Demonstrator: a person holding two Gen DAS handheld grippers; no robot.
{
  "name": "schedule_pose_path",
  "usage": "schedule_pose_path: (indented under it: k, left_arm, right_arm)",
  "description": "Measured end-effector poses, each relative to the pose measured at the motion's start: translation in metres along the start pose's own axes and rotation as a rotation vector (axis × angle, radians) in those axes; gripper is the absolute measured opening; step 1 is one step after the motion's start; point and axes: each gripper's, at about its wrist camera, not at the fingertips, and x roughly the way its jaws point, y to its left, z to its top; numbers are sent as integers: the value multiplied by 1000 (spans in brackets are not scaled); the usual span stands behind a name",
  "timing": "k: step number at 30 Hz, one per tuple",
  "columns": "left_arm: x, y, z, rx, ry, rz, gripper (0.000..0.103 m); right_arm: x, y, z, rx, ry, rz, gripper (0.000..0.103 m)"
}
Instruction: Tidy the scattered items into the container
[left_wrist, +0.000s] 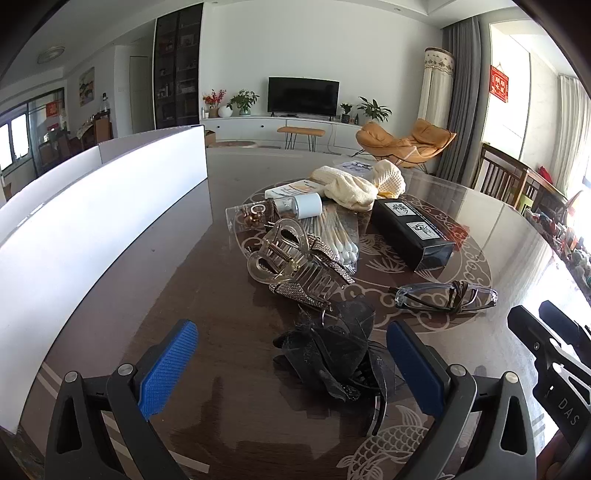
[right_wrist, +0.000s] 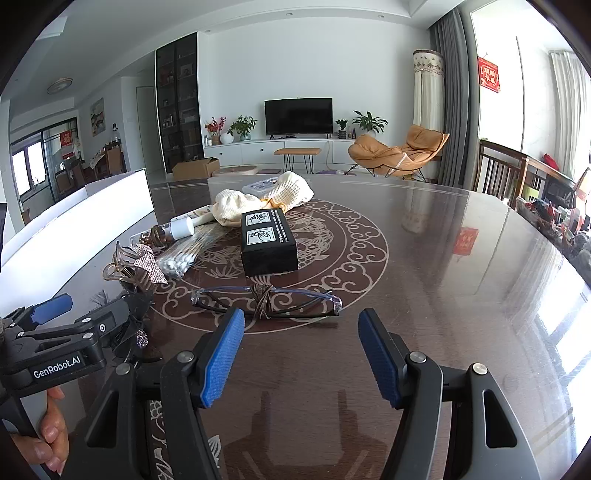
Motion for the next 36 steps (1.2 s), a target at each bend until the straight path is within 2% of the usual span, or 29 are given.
schedule_pose_path:
  k: [36]
  left_arm:
    - [-3,-2,0,20,15,11,103]
  right_arm:
    - [0,2,-1,-6,7,13,65]
